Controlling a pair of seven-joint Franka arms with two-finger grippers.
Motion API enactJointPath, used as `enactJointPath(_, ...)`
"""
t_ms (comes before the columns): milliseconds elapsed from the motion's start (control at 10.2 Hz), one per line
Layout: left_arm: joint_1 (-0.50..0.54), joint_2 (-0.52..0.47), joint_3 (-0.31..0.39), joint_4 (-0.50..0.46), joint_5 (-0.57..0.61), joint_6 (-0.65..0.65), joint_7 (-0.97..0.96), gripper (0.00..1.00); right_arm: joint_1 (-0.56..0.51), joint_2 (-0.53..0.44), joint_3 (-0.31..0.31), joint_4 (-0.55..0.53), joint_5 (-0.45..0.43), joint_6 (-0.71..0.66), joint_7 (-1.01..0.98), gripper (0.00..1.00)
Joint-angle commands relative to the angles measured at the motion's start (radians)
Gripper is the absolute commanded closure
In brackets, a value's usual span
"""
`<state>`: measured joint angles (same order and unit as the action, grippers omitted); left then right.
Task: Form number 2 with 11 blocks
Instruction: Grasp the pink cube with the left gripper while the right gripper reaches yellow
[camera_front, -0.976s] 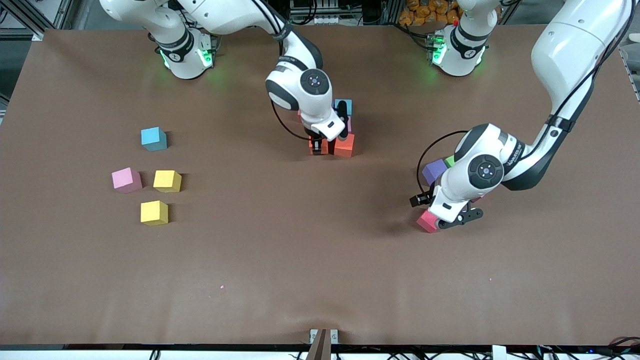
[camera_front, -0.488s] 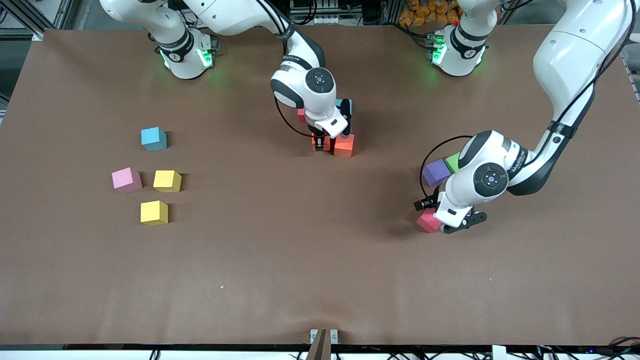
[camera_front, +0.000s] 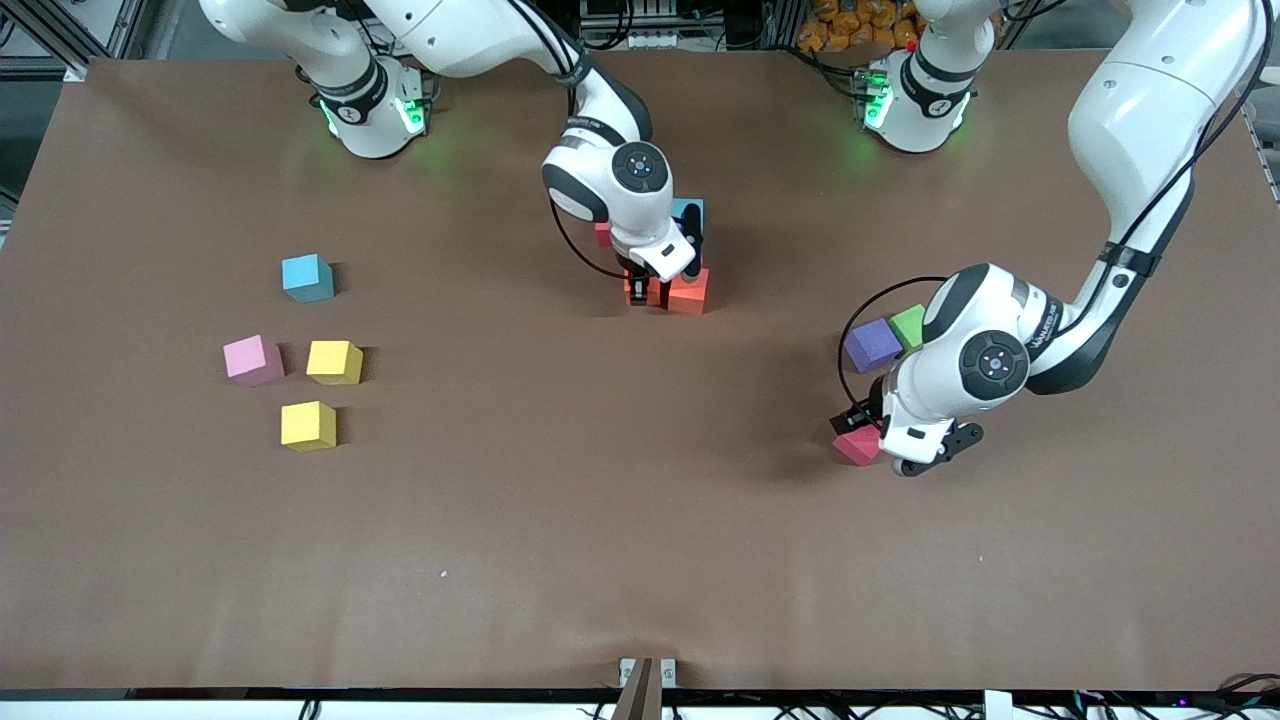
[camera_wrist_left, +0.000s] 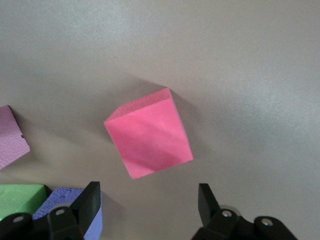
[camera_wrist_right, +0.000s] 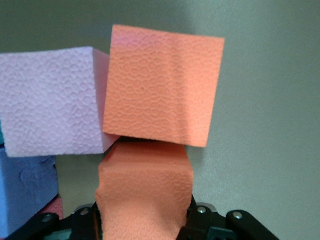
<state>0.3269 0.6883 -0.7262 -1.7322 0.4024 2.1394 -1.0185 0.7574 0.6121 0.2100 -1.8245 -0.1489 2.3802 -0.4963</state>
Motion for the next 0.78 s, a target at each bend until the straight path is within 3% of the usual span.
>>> enactJointPath(0,-0.069,0.028,0.057,0.048,-0.017,-0.018,-0.025,0.14,0.011,0.035,-0.001,0.047,-0.023,-0.001,0.035,0.45)
enactJointPath(390,-0.088,0.026,0.103,0.054,-0.017,-0.018,-0.025,0.14,0.011,0.037,-0.001,0.056,-0.021,-0.001,0.036,0.43)
enactJointPath(586,-0.089,0.034,0.105,0.054,-0.016,-0.018,-0.038,0.14,0.011,0.040,0.000,0.056,-0.020,-0.001,0.050,0.00)
enactJointPath(683,-0.089,0.037,0.106,0.054,-0.016,-0.018,-0.048,0.14,0.008,0.038,-0.001,0.056,-0.020,-0.006,0.048,0.00)
